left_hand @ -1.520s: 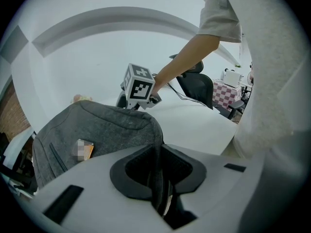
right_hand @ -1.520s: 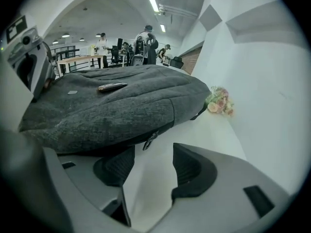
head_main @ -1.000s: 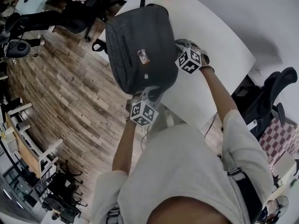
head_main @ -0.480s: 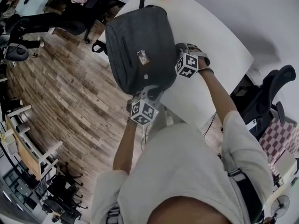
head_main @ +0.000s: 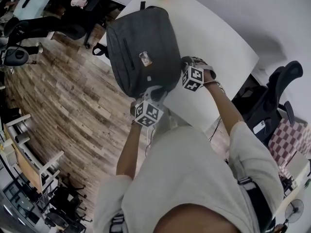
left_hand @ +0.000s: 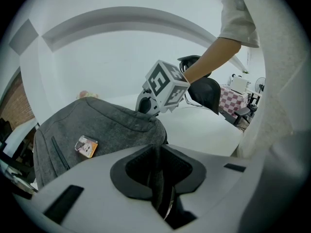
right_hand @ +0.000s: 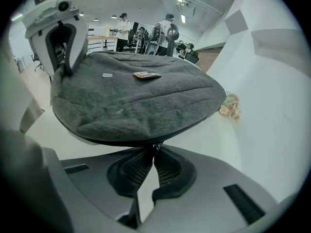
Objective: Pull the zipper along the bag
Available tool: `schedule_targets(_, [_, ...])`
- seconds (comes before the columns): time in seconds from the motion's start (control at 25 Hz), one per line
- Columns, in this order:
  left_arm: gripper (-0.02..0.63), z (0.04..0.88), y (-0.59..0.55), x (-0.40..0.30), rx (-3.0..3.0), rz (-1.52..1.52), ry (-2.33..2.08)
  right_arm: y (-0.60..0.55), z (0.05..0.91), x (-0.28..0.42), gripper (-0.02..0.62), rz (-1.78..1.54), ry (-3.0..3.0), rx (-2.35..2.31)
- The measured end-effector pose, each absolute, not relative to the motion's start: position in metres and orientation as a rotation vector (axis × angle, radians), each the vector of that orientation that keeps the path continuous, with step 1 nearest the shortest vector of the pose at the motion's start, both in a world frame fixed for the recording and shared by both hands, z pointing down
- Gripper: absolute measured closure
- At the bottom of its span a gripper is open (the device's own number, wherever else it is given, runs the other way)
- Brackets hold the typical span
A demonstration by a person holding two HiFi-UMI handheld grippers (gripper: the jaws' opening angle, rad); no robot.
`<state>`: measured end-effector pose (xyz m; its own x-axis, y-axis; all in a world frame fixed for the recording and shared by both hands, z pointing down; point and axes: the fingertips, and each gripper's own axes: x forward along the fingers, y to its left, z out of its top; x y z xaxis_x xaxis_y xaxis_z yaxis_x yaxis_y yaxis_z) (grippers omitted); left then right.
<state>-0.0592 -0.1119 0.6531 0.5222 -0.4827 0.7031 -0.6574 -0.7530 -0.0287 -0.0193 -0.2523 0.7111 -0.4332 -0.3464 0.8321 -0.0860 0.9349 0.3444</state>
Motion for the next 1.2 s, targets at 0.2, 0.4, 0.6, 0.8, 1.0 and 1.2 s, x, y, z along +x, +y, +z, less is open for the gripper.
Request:
schedule_targets(0.2, [0.534,0.653,-0.115,-0.054,2.521,1.044,-0.97,-0.222,0.709,-0.009,0.575,-0.226,-2.002,0.347])
schedule_targets(0.4, [0.534,0.652,-0.119,-0.046,2.509,1.022,-0.985,-0.194,0.708,0.0,0.575,-0.111,-1.989,0.424])
schedule_targets(0.6, [0.534,0.654,-0.121,-0.044,2.495,0.998,-0.983,-0.17,0.705,0.002,0.575,-0.018,-1.969,0.481])
schedule_targets(0.8, [0.534,0.657,-0.117,-0.032,2.495,1.001,-0.963,-0.15,0.704,0.01,0.575,0.076,-1.946,0.523])
schedule_targets(1.0, [0.534,0.657,-0.111,-0.017,2.518,1.022,-0.929,-0.124,0.704,0.019,0.575,0.141,-1.918,0.59])
schedule_targets(1.2, [0.53,0.656,-0.105,-0.013,2.552,1.023,-0.884,-0.131,0.704,0.024,0.577,0.159,-1.927,0.567])
